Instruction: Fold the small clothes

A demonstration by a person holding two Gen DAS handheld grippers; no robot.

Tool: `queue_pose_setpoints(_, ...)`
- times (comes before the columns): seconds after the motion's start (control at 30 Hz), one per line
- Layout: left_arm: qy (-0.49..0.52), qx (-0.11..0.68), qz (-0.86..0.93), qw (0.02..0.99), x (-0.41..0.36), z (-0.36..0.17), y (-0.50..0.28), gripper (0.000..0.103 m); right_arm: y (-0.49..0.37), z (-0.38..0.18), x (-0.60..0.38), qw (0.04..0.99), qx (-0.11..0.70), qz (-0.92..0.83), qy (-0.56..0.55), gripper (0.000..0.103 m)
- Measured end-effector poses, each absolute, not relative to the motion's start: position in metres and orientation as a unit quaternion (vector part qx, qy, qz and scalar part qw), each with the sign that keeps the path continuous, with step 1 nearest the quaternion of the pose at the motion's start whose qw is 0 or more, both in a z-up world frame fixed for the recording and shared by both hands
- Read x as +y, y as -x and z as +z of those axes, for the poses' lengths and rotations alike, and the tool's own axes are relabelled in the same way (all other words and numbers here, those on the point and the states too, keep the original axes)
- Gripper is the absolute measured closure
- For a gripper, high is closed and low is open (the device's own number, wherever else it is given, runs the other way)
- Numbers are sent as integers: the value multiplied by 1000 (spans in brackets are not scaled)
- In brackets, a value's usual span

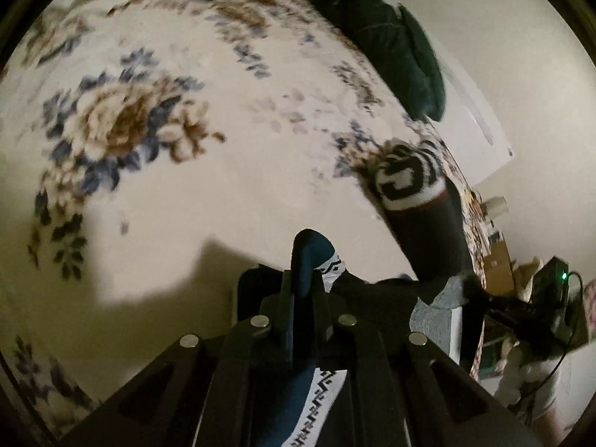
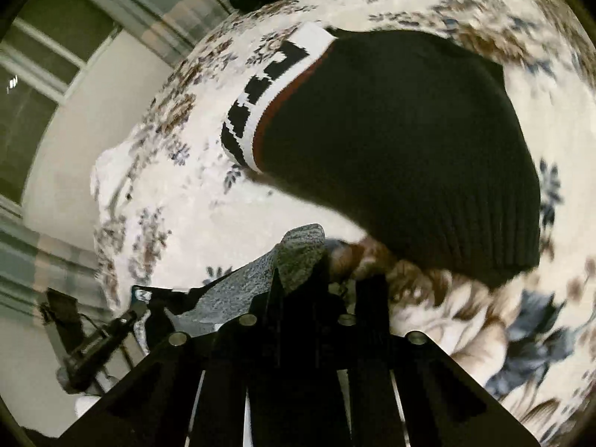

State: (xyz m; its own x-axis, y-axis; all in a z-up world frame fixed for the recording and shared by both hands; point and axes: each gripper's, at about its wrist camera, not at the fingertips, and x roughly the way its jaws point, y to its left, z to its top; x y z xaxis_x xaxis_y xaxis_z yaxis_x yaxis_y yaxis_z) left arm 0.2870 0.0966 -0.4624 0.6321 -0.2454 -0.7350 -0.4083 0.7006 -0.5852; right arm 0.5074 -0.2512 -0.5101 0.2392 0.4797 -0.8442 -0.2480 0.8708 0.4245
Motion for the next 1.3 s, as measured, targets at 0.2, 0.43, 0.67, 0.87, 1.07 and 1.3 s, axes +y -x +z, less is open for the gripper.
queue_pose_setpoints(0.2, 400, 474, 60, 782, 104, -516, -309, 97, -536, -551, -232, 765, 608, 207, -50, 91)
queue_pose_setpoints(0.43, 461, 476, 41, 748, 113, -505, -294, 88, -542, -576, -243, 719, 659, 205, -89, 59)
queue_pose_setpoints(0.67, 487, 463, 15, 740, 95, -491, -257, 23, -516, -558, -302, 699, 655, 239, -161, 9)
queue_pose_setpoints(0.87, 489, 492, -17, 720, 71, -525, -261, 23, -491, -606, -312, 632, 701, 279, -176, 3)
queue_pose_setpoints(1.07, 511, 487, -28, 707, 72, -540, -274, 23, -484, -642, -297, 579, 712, 334, -215, 0)
queue_pose_setpoints(1.3, 515, 458, -48, 723, 69, -535, -269, 40, -474, -648, -281, 549, 716, 370, -222, 4)
